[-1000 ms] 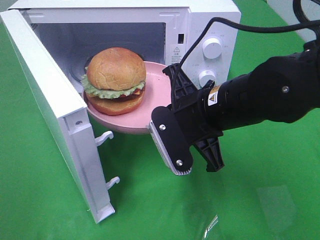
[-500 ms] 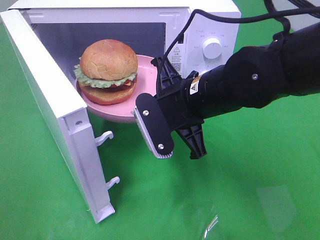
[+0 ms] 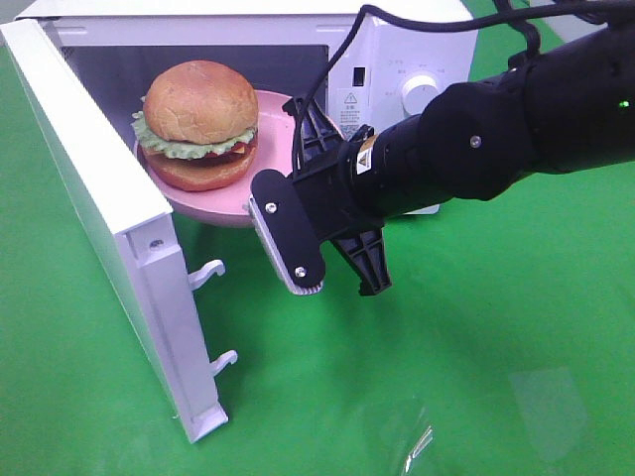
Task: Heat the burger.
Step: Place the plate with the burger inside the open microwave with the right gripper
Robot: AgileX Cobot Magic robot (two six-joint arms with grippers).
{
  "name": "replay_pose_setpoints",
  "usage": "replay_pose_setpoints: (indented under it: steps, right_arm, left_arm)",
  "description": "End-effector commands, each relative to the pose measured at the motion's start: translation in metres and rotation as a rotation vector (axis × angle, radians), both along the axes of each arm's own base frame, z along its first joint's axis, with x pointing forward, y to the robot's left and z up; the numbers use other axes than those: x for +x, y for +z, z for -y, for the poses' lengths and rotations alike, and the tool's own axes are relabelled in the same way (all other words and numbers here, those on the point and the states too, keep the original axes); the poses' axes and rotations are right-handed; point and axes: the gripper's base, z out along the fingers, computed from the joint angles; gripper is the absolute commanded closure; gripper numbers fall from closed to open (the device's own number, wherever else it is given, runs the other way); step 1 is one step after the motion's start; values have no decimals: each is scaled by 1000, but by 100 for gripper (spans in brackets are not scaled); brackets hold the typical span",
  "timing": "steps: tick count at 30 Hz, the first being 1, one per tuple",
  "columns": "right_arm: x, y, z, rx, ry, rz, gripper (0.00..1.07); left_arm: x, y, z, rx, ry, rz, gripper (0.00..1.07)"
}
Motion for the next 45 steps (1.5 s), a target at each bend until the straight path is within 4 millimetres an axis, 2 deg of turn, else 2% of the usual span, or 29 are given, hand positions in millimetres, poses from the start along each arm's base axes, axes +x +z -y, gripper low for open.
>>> replay_pose_setpoints:
  steps: [1, 11, 14, 25, 45]
  right_arm:
    - [11, 14, -4, 77, -25, 77, 103]
    - [25, 14, -13, 82, -19, 100, 103]
    - [31, 15, -10, 83, -35, 103, 103]
    - [49, 1, -9, 75, -69, 87, 102]
    - [84, 1, -32, 93, -69, 119, 101]
  left_arm:
    - [-2, 2, 1, -11, 2, 33, 15]
    - [-2, 2, 1, -11, 2, 33, 15]
    - [-2, 2, 1, -11, 2, 33, 15]
    - [-2, 2, 1, -11, 2, 33, 15]
    - [-2, 2, 1, -11, 2, 33, 15]
